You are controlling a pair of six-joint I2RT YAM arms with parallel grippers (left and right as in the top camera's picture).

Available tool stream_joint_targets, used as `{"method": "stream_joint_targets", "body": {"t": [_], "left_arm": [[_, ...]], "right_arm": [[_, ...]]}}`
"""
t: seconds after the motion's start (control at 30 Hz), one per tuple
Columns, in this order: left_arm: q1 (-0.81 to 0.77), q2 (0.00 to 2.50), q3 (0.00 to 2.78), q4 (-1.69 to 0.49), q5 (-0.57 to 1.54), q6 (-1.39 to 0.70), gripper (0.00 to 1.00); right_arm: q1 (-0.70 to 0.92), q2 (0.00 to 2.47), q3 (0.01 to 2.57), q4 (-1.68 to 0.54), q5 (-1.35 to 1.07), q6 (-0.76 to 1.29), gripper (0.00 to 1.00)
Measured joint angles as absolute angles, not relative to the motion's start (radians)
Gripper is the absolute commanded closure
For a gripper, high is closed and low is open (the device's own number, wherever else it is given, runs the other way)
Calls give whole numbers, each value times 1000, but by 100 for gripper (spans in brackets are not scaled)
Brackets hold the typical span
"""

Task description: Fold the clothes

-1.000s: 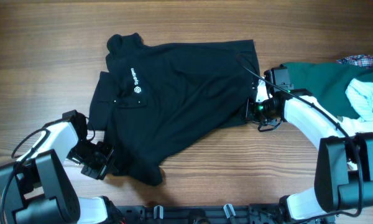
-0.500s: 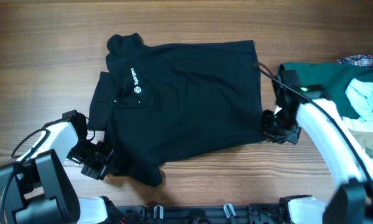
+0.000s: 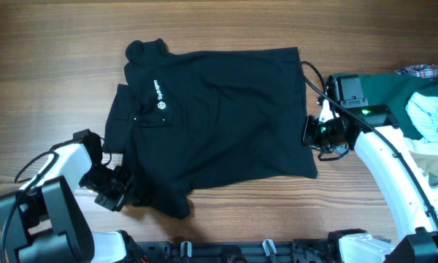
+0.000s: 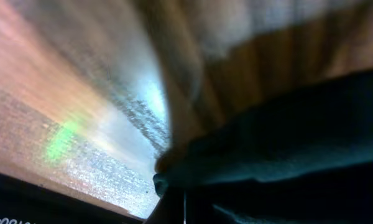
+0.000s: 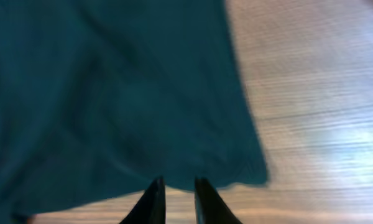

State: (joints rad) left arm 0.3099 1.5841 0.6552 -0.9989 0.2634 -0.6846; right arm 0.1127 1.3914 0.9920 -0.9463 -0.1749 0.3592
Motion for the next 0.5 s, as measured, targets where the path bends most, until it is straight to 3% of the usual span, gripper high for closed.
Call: {"method": "stream_joint_targets", "body": {"t": [0.3, 0.5], "left_arm": [[310, 1242, 781, -1033, 243, -471, 96], [304, 1069, 806, -828, 240, -326, 96]], "right_arm": [[113, 1486, 992, -911, -293, 199, 96], [113, 1514, 991, -936, -360, 137, 96]]}}
